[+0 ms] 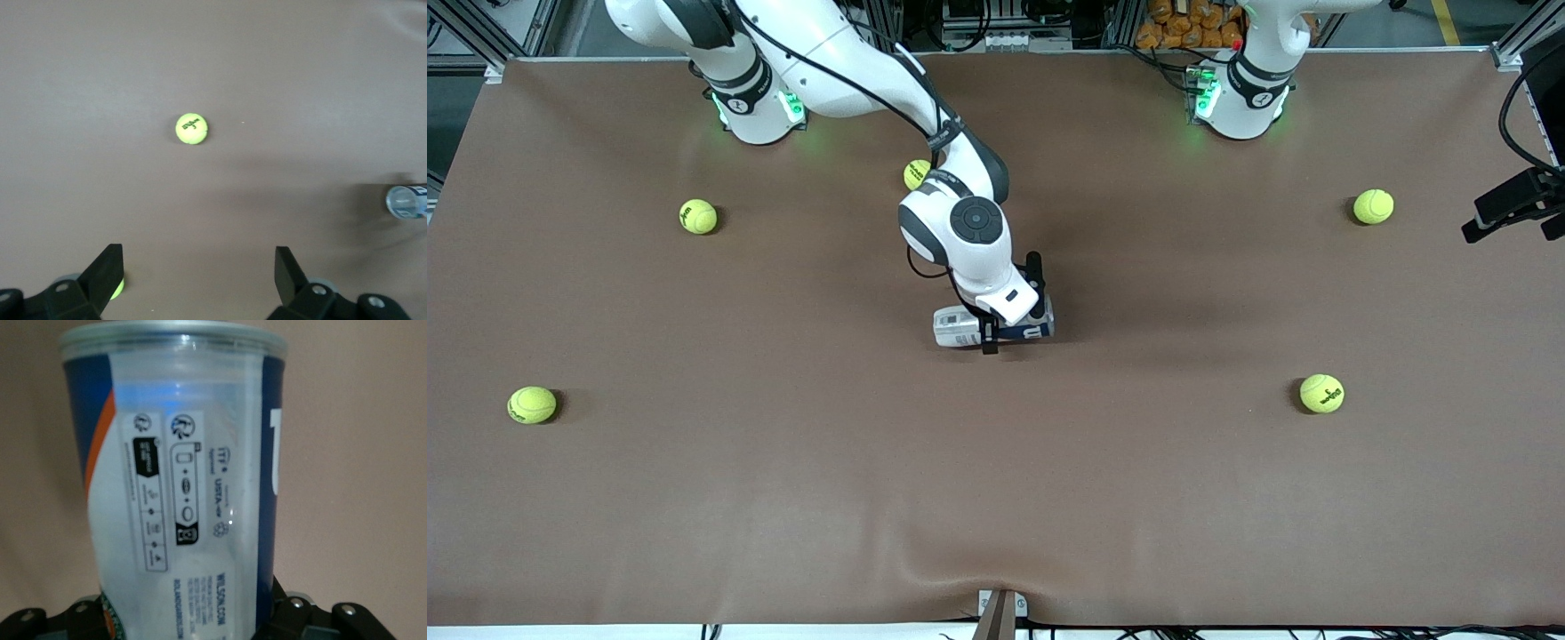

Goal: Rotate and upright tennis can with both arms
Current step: 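Carry the can with the right gripper to the table center and lower it, then open the right gripper off the can while the left gripper reaches toward it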

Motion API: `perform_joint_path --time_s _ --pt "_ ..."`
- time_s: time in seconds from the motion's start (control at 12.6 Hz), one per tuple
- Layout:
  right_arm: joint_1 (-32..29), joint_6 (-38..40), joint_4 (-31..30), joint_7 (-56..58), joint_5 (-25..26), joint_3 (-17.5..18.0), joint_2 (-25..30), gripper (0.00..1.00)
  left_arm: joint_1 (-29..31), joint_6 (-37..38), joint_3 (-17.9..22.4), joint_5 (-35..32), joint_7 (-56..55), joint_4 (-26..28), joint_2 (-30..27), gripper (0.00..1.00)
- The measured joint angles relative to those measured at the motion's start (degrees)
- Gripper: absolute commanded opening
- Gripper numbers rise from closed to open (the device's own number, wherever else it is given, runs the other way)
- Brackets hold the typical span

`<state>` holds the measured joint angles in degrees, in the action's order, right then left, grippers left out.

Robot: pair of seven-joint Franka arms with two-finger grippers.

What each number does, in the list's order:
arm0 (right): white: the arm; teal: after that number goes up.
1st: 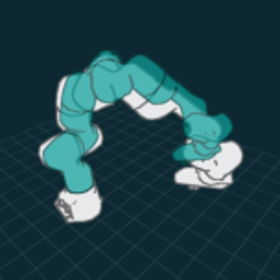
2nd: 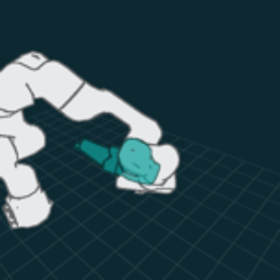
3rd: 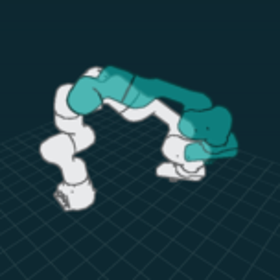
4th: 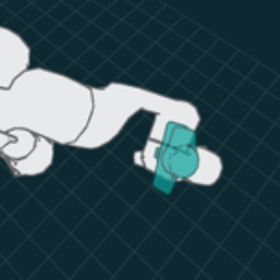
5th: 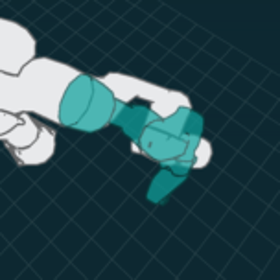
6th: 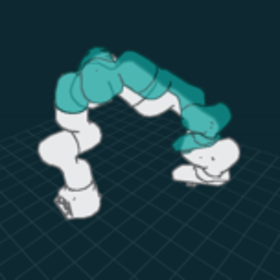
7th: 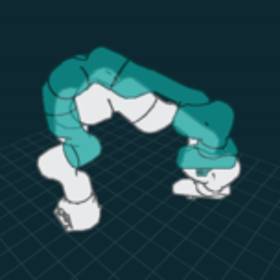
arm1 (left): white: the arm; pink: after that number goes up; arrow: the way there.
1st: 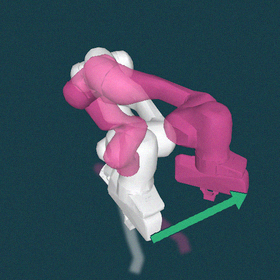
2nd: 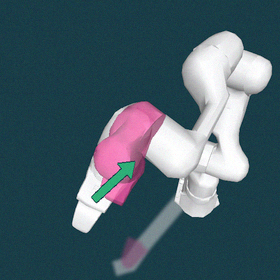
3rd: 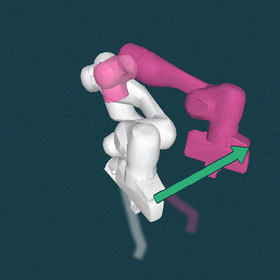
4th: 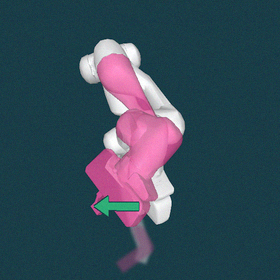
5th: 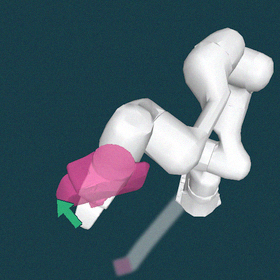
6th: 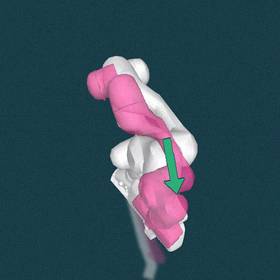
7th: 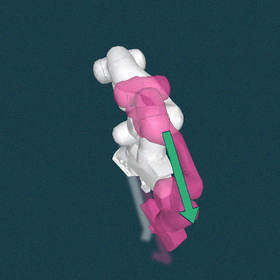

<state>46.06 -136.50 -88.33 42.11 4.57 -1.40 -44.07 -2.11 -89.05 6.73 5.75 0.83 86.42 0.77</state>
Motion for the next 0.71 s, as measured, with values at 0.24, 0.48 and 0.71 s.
perform_joint_path --time_s 0.24,0.48,0.71 --pt "0.04 0.0 0.01 -2.38 2.58 -0.1 -0.5 1.0 0.0 0.0 0.05 1.28 0.0 0.01 1.4 1.0" --pt "0.71 -0.01 0.32 -2.95 5.08 -0.1 -0.79 1.0 0.01 0.0 0.09 2.24 0.0 0.01 2.2 1.0" --pt "0.86 9.65 5.53 -2.99 5.81 0.25 0.45 1.0 0.3 0.01 0.2 4.56 0.0 0.03 2.79 1.0"
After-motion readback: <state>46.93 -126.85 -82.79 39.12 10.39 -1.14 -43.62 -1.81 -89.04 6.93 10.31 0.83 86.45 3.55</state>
